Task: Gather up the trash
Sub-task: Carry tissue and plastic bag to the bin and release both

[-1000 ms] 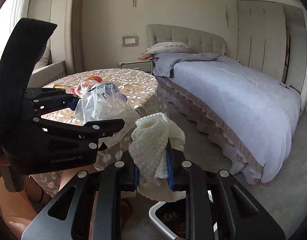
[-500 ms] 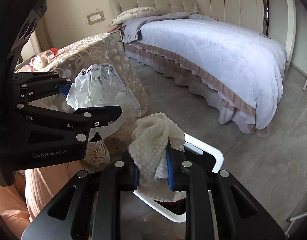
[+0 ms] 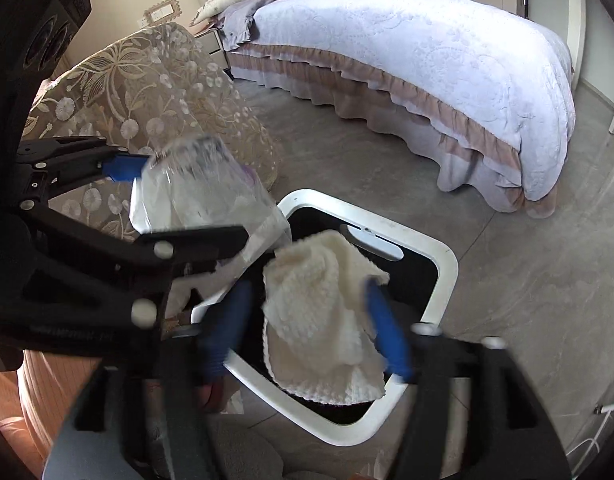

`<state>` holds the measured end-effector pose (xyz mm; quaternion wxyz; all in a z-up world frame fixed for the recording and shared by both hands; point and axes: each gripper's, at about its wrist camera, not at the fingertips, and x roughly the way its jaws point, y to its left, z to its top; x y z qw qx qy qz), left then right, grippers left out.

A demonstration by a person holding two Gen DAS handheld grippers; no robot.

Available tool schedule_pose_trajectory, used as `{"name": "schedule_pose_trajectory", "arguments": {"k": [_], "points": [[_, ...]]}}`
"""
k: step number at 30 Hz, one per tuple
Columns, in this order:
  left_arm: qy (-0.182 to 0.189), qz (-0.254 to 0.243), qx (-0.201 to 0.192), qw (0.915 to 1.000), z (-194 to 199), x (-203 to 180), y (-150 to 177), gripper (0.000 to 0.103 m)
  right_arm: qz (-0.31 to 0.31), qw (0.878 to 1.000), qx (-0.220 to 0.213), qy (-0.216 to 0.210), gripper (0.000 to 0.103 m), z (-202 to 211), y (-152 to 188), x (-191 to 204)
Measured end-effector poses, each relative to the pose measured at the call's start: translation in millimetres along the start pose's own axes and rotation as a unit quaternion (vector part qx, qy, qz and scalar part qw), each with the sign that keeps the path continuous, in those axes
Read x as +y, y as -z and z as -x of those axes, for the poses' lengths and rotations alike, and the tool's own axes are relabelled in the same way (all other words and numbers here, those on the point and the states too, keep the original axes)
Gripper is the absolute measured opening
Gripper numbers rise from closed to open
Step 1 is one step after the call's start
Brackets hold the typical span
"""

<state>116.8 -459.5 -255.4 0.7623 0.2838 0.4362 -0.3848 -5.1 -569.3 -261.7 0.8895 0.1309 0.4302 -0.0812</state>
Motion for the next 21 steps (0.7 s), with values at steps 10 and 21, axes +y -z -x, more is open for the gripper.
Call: {"name": "schedule_pose_trajectory", "arguments": {"k": [10,21], "points": [[-0.034,-0.012,-0.039,0.9986,28,-3,-3,0.098,0.022,0.999,-0.028,0.01,0.099,15,-7,9],[-0.092,0.021,-0.133,0.9866,113,16,-2,0.098,0.037,0.993,-0.112,0.001,0.099,70,-44,36]]}}
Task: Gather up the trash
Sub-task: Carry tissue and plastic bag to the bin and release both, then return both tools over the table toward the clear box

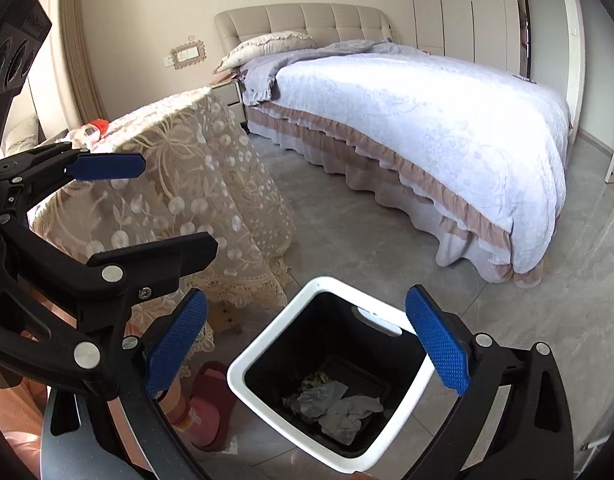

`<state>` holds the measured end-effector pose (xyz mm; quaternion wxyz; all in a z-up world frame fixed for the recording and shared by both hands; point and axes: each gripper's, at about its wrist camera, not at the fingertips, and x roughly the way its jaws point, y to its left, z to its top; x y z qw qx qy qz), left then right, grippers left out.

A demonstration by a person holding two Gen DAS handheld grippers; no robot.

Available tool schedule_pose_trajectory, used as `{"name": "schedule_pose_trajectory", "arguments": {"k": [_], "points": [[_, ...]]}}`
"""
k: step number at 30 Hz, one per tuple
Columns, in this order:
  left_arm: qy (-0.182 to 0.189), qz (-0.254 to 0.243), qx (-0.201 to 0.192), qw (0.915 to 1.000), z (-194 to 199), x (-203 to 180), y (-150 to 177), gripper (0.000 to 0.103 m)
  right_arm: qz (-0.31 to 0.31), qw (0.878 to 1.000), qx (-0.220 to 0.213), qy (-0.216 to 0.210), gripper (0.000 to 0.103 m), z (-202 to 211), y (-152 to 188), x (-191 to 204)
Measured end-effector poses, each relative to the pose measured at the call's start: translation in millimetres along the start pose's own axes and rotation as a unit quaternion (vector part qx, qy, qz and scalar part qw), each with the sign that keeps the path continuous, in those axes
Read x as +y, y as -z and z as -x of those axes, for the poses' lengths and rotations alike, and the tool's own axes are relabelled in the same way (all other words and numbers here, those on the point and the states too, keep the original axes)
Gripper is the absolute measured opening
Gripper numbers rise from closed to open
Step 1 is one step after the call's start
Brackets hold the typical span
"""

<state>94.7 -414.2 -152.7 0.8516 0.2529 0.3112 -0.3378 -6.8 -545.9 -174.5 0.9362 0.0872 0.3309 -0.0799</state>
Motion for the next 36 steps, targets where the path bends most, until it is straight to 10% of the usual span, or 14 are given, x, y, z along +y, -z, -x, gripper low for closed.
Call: {"name": "schedule_pose_trajectory", "arguments": {"k": [11,36], "points": [[-0.084,0.099,-0.061,0.9896,77,77,9,0.098,0.063,0.996,-0.068,0.007,0.099,31,-65,70],[-0.255,0.264,-0.107,0.9242,218,237,117,0.098,0.258,0.949,-0.147,-0.108,0.099,54,-115,285]]}}
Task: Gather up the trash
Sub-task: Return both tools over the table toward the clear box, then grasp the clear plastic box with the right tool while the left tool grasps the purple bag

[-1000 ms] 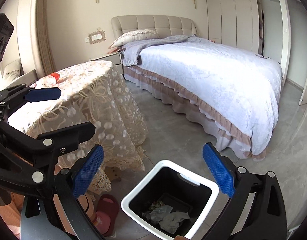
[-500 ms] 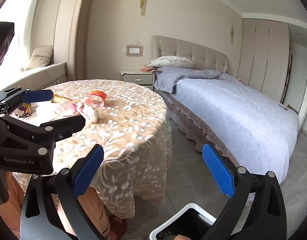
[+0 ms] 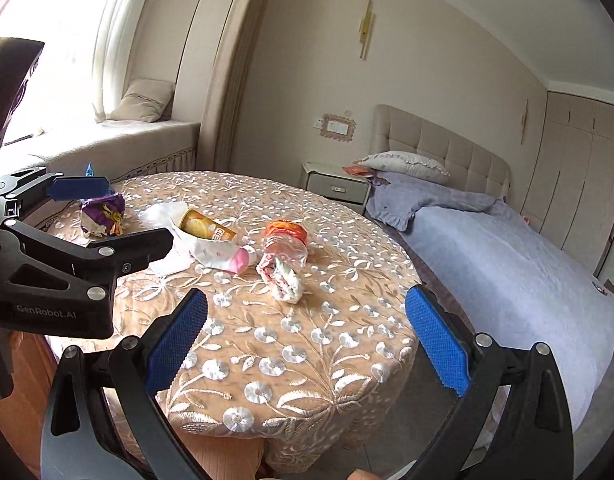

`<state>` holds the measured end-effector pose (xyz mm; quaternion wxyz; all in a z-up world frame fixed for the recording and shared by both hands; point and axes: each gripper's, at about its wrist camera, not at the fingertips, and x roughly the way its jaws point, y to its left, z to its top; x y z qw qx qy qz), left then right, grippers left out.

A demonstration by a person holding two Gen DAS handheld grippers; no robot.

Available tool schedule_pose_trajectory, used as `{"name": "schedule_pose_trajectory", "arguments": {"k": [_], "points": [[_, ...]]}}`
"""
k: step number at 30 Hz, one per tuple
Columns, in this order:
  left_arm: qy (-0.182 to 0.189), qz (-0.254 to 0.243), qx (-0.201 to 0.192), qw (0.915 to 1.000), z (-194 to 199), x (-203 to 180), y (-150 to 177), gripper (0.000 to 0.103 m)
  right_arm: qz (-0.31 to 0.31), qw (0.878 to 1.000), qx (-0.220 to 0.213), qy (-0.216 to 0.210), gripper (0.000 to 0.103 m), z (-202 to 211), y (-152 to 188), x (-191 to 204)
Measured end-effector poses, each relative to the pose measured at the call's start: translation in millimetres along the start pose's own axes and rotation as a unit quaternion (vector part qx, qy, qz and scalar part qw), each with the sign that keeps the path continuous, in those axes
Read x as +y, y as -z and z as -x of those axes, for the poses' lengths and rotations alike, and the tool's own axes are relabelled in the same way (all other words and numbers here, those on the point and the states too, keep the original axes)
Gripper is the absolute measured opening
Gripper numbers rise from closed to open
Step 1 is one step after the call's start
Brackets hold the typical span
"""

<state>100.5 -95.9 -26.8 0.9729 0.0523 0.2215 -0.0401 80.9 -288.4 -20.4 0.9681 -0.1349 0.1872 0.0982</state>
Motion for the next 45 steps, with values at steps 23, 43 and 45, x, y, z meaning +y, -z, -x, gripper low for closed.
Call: {"name": "schedule_pose_trajectory", "arguments": {"k": [23,43,45], "points": [[-0.115,0.079,0.063,0.9882,-17,151,43,0.098,-0.005,0.989,0.053,-0.14,0.099,-91,-28,90],[-0.104,0.032,0.192,0.9754,-137,213,35,0.098,0.047,0.949,0.203,-0.239,0.099,-215,-41,147],[-0.098,0.026,0.206,0.9733,-147,214,36,0.098,0.059,0.948,0.205,-0.235,0.085,-220,-41,152]]}}
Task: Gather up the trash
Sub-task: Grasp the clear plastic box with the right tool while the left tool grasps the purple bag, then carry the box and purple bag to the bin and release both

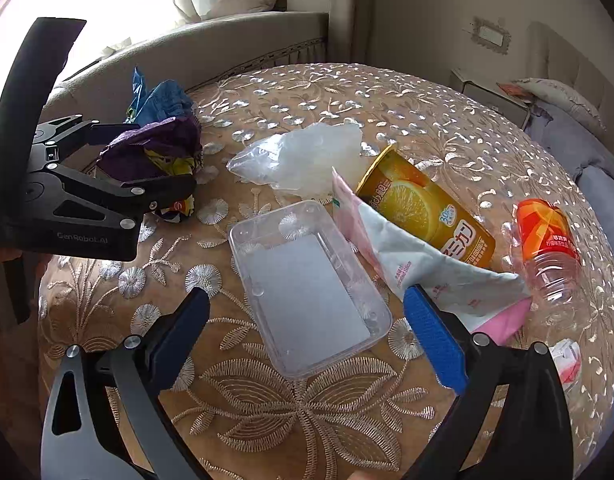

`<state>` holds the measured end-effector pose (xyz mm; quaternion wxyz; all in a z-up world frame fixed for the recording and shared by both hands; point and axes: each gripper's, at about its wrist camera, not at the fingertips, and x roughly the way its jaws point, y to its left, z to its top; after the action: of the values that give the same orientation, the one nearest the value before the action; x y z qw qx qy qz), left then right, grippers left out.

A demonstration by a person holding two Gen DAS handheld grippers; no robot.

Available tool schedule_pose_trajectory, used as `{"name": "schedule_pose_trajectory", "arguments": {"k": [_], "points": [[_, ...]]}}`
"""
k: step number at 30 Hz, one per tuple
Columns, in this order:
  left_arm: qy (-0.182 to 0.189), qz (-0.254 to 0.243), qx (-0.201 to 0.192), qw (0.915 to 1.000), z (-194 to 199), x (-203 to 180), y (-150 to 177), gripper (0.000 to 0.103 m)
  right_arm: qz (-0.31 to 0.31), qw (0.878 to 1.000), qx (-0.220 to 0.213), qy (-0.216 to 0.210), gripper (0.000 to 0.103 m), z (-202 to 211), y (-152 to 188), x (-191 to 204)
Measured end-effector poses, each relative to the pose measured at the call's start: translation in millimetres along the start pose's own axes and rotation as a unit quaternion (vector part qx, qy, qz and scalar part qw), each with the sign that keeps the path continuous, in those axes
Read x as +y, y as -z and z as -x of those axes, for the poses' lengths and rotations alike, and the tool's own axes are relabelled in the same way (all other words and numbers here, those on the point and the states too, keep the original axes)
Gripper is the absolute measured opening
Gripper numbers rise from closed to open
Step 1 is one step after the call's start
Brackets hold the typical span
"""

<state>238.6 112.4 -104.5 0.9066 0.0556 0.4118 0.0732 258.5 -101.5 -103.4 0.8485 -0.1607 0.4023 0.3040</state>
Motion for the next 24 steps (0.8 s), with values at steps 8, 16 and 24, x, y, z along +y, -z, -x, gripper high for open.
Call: {"name": "schedule_pose_trajectory", "arguments": {"k": [8,16,24], "points": [[0.004,0.0,-0.015,0.9999,8,2,2,0.073,0.005,1.0,-0.006,0.0,0.063,12,8,7],[0.039,0.036,-0.065,0.9965,64,-7,26,0.068,-0.012,0.999,-0.053,0.006,0.062,69,34,10],[0.074,0.016,-0.107,0.9914,122,-48,45,0.068,-0.033,0.995,-0.085,0.041,0.061,121,70,3]]}}
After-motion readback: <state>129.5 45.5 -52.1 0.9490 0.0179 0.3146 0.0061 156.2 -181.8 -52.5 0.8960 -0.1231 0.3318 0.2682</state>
